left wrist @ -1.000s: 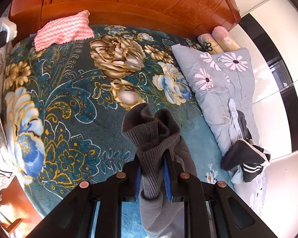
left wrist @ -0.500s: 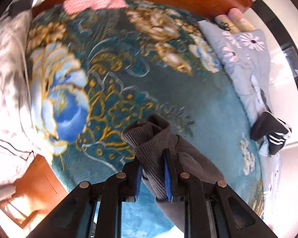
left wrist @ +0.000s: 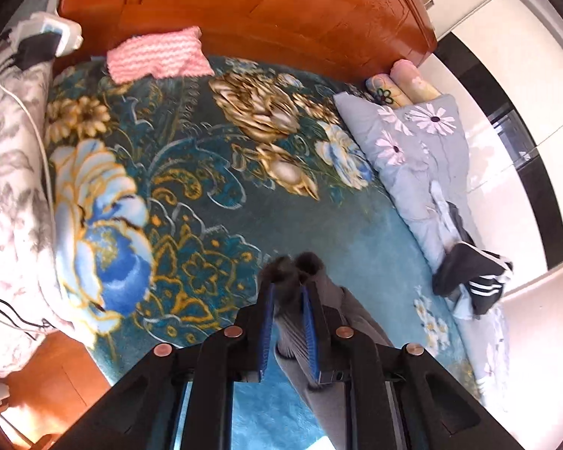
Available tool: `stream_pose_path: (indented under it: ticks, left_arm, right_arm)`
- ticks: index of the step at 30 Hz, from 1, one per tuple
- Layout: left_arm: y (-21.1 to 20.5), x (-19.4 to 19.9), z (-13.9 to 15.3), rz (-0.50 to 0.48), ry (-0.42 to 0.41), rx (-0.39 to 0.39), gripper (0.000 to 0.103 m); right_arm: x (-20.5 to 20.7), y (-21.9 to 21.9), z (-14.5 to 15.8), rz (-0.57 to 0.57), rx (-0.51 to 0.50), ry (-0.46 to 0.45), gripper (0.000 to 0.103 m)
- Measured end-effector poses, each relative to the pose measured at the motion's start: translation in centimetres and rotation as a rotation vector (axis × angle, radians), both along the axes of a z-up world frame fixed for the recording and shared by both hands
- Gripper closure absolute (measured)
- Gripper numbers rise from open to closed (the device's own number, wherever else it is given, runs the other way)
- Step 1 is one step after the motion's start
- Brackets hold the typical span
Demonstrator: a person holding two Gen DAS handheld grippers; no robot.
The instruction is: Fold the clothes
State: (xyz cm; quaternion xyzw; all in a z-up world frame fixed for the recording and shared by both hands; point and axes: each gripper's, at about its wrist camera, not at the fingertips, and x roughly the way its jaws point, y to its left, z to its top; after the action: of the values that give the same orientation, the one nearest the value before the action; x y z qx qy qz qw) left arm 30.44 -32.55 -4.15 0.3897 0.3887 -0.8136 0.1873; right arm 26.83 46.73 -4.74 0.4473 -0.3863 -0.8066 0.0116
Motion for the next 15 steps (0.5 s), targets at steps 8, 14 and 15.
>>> stream_pose_path:
  ticks: [8, 14, 15]
  left_arm:
    - [-1.0, 2.4, -5.3, 0.056, -0.054, 0.147, 0.092]
    - [0.6, 4.2, -6.6, 0.085, 0.033, 0.249, 0.053]
    - [1.0, 4.0, -7.0, 0.068, 0.017, 0.245, 0.053]
  right_arm:
    - [0.1, 0.8, -4.1, -0.050, 0.033, -0.129, 0.074]
    - [-0.2, 0.0, -2.9, -0.031, 0.069, -0.139, 0.069]
    - [-0.2, -0.3, -2.6, -0.024, 0.086, -0.142, 0.069]
